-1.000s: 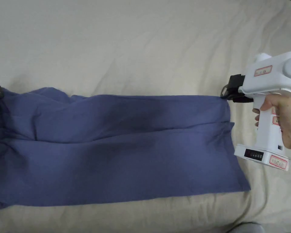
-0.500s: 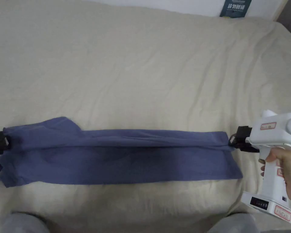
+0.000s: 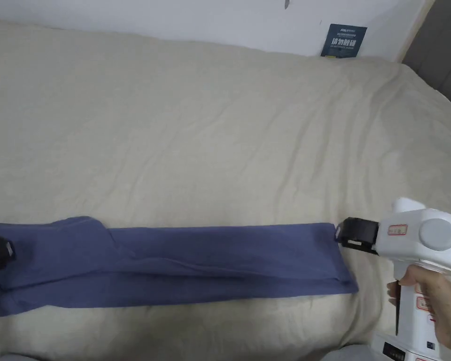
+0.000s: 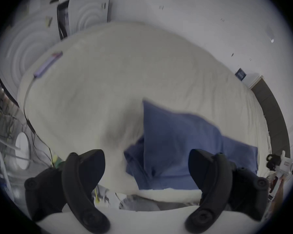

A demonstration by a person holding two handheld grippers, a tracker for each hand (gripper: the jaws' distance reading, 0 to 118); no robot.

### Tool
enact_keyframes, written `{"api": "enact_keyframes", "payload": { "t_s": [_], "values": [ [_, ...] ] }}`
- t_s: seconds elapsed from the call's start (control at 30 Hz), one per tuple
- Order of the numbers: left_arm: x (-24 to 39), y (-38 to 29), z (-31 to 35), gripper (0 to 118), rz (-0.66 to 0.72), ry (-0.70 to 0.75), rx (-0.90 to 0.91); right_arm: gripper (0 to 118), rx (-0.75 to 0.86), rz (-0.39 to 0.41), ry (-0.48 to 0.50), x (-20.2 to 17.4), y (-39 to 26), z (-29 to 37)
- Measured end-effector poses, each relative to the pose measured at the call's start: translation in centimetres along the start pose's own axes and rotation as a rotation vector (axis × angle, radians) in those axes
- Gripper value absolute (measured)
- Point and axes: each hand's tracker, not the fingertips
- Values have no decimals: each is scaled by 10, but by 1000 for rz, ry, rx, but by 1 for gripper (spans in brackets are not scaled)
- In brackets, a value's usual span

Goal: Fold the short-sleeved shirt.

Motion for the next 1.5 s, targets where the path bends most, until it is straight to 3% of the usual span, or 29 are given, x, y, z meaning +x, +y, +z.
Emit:
{"api": "enact_keyframes", "payload": {
  "t_s": [0.17, 0.3, 0.4, 0.5, 0.57, 0.67, 0.7, 0.73, 0.8, 0.83, 1.0, 1.37, 1.4, 1.5],
  "values": [
    [50, 27, 57, 105, -232, 81, 341, 114, 329, 126, 13, -19, 20, 79],
    [89, 27, 90, 105, -293, 44, 579, 115, 583, 217, 34, -42, 8, 121],
    [109, 21, 100, 105, -315, 6, 663, 118, 660, 262, 2, -62, -7, 133],
    [119, 13, 99, 103, -323, -35, 683, 118, 691, 243, 85, -71, -19, 138],
    [126, 7, 100, 87, -332, -75, 680, 118, 677, 200, 140, -75, -22, 139],
    [130, 2, 97, 39, -350, -107, 660, 117, 660, 180, 170, -79, -25, 135],
    [130, 2, 97, 26, -349, -126, 645, 109, 658, 187, 161, -80, -27, 135],
    [130, 2, 94, 11, -338, -133, 635, 81, 651, 202, 146, -82, -29, 135],
    [128, 0, 93, 2, -317, -147, 623, 21, 664, 219, 131, -84, -32, 135],
    [126, -1, 93, 0, -310, -157, 618, 16, 664, 213, 121, -81, -32, 133],
    [126, -3, 89, 0, -315, -189, 571, 8, 665, 184, 144, -77, -29, 132],
    [62, 39, 71, 0, -178, -219, 407, 7, 639, 177, 189, -88, -26, 132],
    [52, 45, 64, 3, -162, -229, 342, 7, 627, 169, 203, -89, -25, 129],
    [19, 53, 37, 64, -70, -275, 192, 7, 609, 160, 214, -92, -26, 122]
  ]
}}
